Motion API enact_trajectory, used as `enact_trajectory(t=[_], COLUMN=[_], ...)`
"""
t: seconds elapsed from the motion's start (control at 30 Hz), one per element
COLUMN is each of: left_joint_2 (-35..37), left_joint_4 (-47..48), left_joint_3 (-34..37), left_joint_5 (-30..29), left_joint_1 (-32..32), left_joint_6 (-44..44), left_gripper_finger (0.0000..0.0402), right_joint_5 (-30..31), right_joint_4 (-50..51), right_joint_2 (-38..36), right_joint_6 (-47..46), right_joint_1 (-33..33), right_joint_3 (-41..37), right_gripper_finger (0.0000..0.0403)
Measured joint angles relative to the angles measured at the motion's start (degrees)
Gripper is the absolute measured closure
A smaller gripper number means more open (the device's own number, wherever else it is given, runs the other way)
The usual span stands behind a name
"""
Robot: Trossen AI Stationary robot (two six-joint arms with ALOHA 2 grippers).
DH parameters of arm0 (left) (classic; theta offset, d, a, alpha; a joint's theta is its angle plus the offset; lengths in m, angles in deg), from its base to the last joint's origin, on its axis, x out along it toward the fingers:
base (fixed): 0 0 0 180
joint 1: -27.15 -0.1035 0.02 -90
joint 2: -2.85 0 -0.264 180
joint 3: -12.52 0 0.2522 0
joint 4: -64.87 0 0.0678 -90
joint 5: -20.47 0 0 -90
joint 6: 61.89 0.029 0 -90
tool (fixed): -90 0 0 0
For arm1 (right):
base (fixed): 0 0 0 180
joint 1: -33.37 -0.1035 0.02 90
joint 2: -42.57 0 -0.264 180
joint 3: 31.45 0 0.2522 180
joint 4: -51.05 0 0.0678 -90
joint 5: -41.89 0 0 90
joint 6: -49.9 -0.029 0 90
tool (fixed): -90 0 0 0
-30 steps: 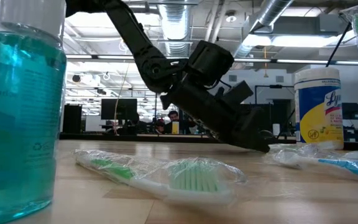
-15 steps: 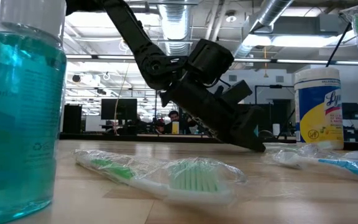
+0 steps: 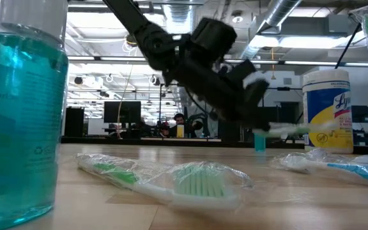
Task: Pick & Place toothbrushing station
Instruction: Put the green toothbrush into the black wire organizer
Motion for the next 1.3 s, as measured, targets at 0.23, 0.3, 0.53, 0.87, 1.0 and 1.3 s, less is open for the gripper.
enact_trajectory(t=[0.23, 0.3, 0.53, 0.87, 1.0, 1.3], left_joint_2=[4.0, 5.3, 10.3, 17.3, 18.8, 20.2], left_joint_4=[3.2, 3.4, 3.5, 3.7, 3.7, 2.8], left_joint_3=[0.0, 0.0, -0.1, -0.1, -0.1, -0.1], left_joint_5=[-2.0, -2.4, -2.5, -2.8, -5.0, -10.0], left_joint_1=[0.3, 0.6, 2.2, 4.5, 6.1, 10.1], left_joint_6=[0.0, 0.0, 1.6, 5.7, 7.7, 12.9], left_gripper_finger=[0.04, 0.04, 0.0401, 0.0401, 0.0401, 0.0401], right_joint_5=[0.0, 0.0, 0.1, 2.1, 5.2, 12.4], right_joint_4=[0.0, 0.0, 0.0, 0.1, 0.1, 1.0], right_joint_2=[0.0, 0.0, 0.0, 0.0, 0.0, 0.0], right_joint_6=[0.0, 0.0, 0.1, 1.6, 3.1, 4.6], right_joint_1=[0.0, 0.0, 0.0, 0.4, 0.7, 0.7], right_joint_3=[0.0, 0.0, 0.0, 0.0, 0.0, 0.0], right_gripper_finger=[0.0285, 0.0285, 0.0285, 0.0285, 0.0285, 0.0285])
